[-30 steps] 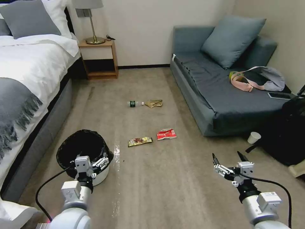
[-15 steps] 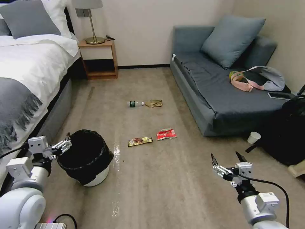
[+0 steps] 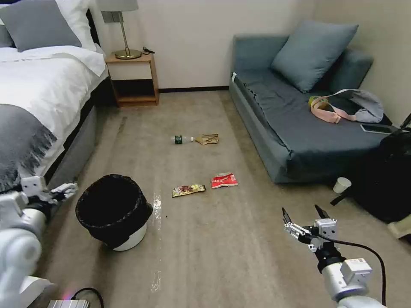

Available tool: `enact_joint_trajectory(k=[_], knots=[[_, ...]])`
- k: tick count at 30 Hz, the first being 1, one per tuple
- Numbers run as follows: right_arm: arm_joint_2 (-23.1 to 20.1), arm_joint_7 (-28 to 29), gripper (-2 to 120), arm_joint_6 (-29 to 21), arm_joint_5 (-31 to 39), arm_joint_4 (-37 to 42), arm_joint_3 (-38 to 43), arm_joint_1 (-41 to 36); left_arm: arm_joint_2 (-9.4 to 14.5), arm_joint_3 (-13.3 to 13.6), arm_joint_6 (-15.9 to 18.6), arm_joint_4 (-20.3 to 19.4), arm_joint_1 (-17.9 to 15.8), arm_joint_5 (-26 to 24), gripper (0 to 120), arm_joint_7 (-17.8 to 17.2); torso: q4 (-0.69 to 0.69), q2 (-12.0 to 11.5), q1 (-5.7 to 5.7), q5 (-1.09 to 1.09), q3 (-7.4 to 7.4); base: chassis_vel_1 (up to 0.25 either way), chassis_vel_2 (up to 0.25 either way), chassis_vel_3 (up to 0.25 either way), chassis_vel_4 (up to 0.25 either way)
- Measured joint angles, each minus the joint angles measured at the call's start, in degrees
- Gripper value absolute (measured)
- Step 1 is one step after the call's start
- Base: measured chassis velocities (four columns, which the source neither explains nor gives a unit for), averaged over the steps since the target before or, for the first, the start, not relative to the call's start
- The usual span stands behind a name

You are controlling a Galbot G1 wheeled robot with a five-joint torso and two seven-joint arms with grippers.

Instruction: Pick up the trash bin, then pick up the garbage on the floor and place it into the trash bin.

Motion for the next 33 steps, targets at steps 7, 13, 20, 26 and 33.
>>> enact_joint_trajectory(k=[7,13,20,26,33], knots=[[-0.4,-0.1,100,0.0,0.1,-1.0,-1.4,1.2,0.6,0.1,0.3,0.8,-0.5,-0.7,100,-0.1,0.01,0.0,0.00,0.00,0.00,0.000,0.000,0.000,0.000],[-0.5,-0.2,100,0.4,0.1,-1.7,-1.8,1.3,8.7,6.0,3.1,11.8,-7.6,-6.6,100,-1.2,0.00,0.0,0.00,0.03,0.00,0.000,0.000,0.000,0.000],[-0.5,-0.2,100,0.5,0.3,-2.1,-1.8,1.5,9.5,12.0,4.1,16.3,-11.7,-4.9,100,-0.7,-0.01,0.0,0.00,0.04,0.00,0.000,0.000,0.000,0.000],[-0.4,-0.3,100,0.9,0.4,-3.1,-2.0,2.2,6.7,15.1,4.2,17.1,-11.5,-1.6,100,-0.1,0.00,0.0,0.00,0.03,0.00,0.000,0.000,0.000,0.000],[-0.7,-0.4,100,1.2,0.6,-3.8,-2.3,2.6,3.7,17.4,4.2,18.0,-11.2,0.7,100,-0.2,0.01,0.0,0.00,0.01,0.00,0.000,0.000,0.000,0.000]])
